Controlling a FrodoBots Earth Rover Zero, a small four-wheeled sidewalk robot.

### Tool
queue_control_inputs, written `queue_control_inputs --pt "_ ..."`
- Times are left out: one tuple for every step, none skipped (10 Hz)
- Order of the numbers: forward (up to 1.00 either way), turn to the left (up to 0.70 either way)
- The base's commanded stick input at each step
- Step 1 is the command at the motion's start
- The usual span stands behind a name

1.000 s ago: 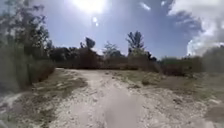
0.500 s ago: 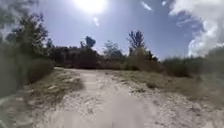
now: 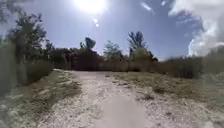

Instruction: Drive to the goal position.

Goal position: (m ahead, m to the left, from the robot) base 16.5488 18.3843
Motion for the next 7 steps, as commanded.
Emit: queue_control_inputs --pt "0.70 0.21" --pt "0.70 0.35" --pt "0.70 0.31" --pt "0.70 0.24" --pt "0.70 0.06" --pt "0.70 0.00" --pt "0.70 0.00"
